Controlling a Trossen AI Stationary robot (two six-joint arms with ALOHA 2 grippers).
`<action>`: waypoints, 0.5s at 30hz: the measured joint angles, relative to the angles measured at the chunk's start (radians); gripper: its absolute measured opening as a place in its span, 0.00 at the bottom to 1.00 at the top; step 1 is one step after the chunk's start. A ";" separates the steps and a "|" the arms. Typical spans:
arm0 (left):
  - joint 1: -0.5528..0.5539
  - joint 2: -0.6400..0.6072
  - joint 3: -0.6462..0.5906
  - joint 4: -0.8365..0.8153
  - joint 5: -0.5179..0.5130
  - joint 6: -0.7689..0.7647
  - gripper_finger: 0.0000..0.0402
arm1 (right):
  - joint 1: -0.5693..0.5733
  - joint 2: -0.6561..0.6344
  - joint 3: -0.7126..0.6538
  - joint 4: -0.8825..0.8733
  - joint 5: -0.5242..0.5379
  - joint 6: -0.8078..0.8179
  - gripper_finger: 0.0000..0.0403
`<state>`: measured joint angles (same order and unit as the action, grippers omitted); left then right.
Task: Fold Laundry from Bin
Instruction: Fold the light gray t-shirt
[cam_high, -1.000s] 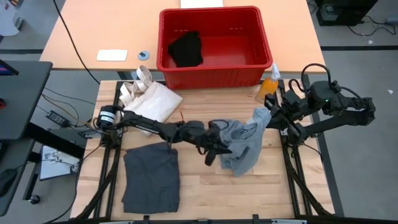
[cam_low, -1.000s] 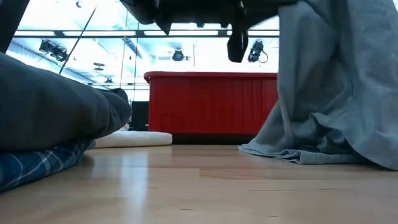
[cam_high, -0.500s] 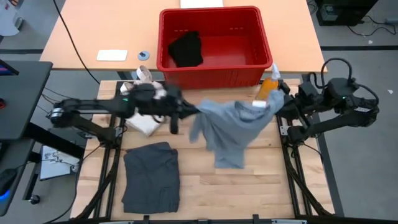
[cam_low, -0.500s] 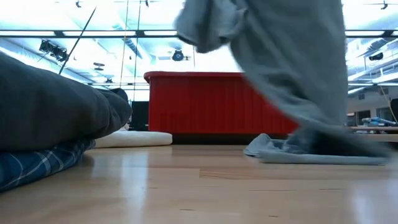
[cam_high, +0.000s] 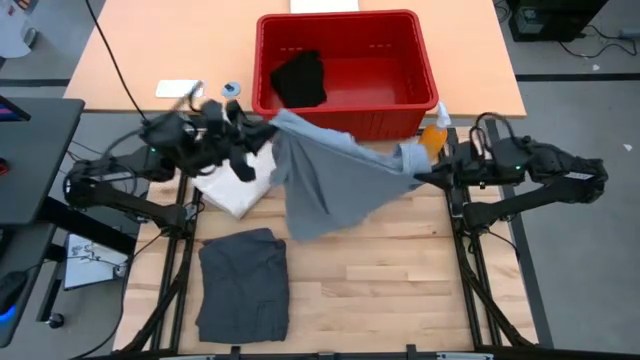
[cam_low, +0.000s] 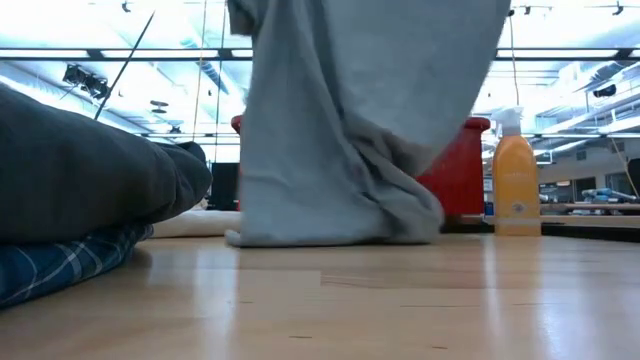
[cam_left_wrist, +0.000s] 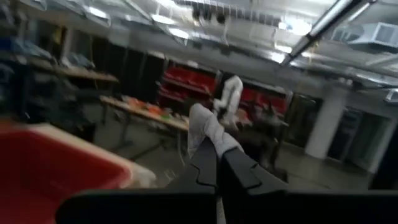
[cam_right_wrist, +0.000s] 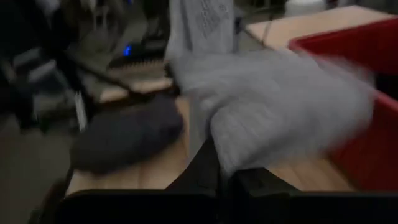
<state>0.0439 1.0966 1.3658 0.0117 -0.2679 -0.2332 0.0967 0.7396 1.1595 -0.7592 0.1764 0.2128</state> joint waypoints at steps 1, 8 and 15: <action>0.004 0.000 0.022 -0.003 -0.002 0.014 0.01 | 0.000 0.003 0.000 -0.001 -0.025 -0.015 0.03; 0.016 0.019 0.102 -0.008 -0.004 0.020 0.02 | 0.000 0.036 0.000 0.018 -0.096 -0.096 0.11; 0.016 0.016 0.109 -0.003 -0.004 0.020 0.02 | 0.000 0.143 -0.009 -0.004 -0.105 -0.105 0.26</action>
<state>0.0597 1.1129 1.4748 0.0083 -0.2722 -0.2131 0.0971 0.8822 1.1506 -0.7630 0.0712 0.1081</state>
